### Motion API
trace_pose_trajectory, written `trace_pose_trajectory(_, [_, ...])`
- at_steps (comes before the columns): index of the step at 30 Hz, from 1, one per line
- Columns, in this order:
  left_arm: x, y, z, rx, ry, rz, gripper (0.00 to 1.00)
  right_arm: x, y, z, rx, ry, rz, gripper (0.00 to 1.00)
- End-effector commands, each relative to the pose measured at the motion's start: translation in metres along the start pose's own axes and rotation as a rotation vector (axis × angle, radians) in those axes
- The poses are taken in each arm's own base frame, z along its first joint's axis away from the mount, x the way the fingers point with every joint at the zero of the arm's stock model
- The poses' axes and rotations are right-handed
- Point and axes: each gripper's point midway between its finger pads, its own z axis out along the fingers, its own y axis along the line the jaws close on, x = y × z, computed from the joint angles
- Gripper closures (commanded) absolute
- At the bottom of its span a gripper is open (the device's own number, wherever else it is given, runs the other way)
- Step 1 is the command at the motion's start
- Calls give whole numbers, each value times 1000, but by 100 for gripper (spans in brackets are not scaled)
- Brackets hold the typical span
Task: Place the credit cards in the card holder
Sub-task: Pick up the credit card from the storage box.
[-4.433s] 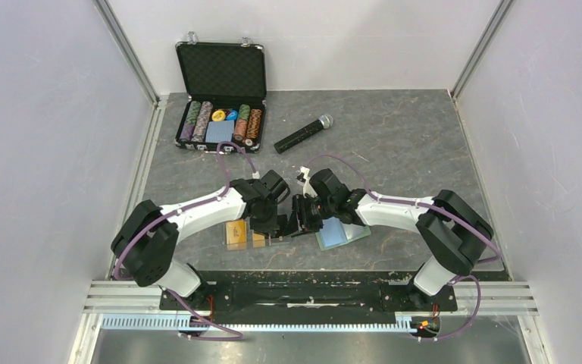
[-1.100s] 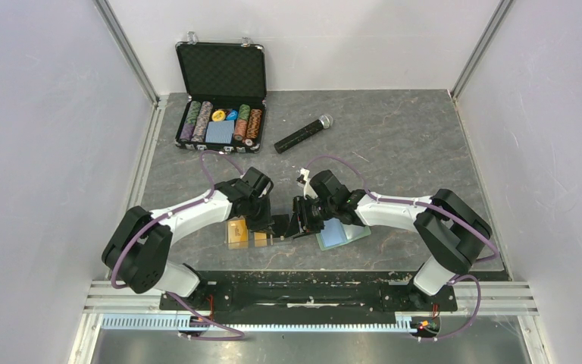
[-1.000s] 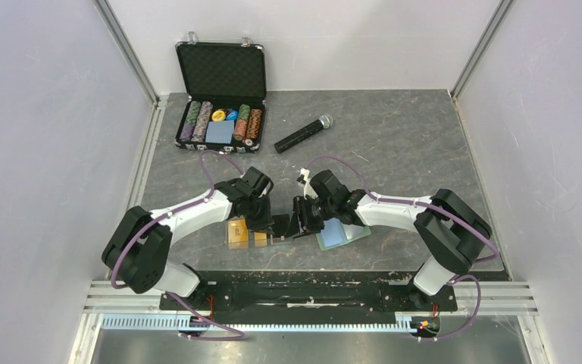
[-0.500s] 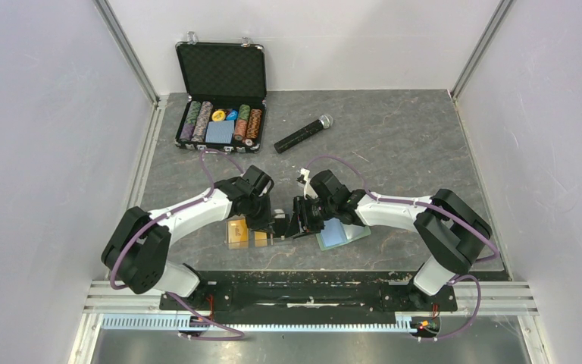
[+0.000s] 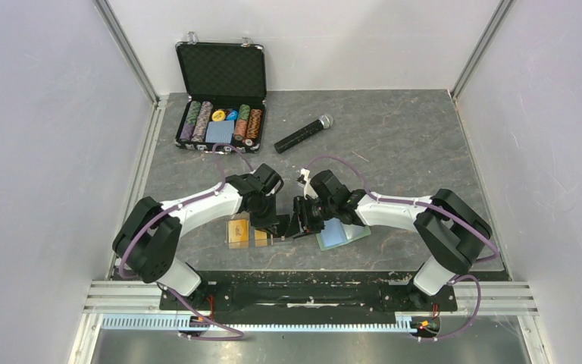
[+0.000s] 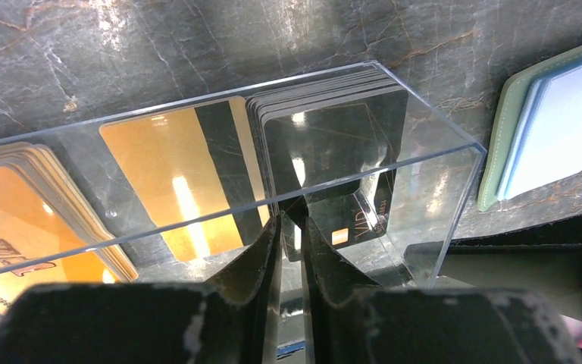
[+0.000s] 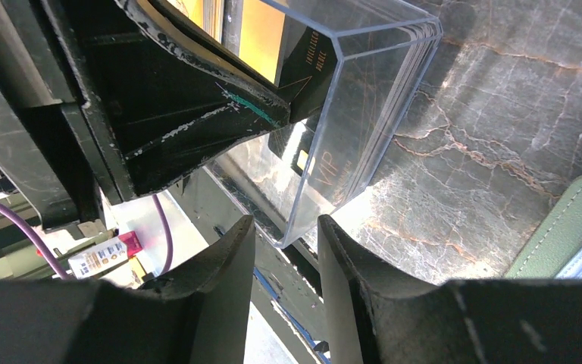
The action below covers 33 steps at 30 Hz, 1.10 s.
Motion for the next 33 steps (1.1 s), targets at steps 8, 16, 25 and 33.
trace_pose_trajectory(8, [-14, -37, -15, 71, -34, 104, 94, 4, -1, 3, -11, 11, -16, 62])
trace_pose_trajectory(16, [-19, -49, -26, 121, -65, 105, 95, 4, -1, 3, -12, 12, -17, 62])
trace_pose_trajectory(25, [-12, -45, -17, 70, -6, 149, 84, 4, 0, 3, -12, 11, -17, 62])
trace_pose_trajectory(33, [-5, -36, -4, -11, 33, 189, 83, 3, 0, 3, -14, 9, -19, 62])
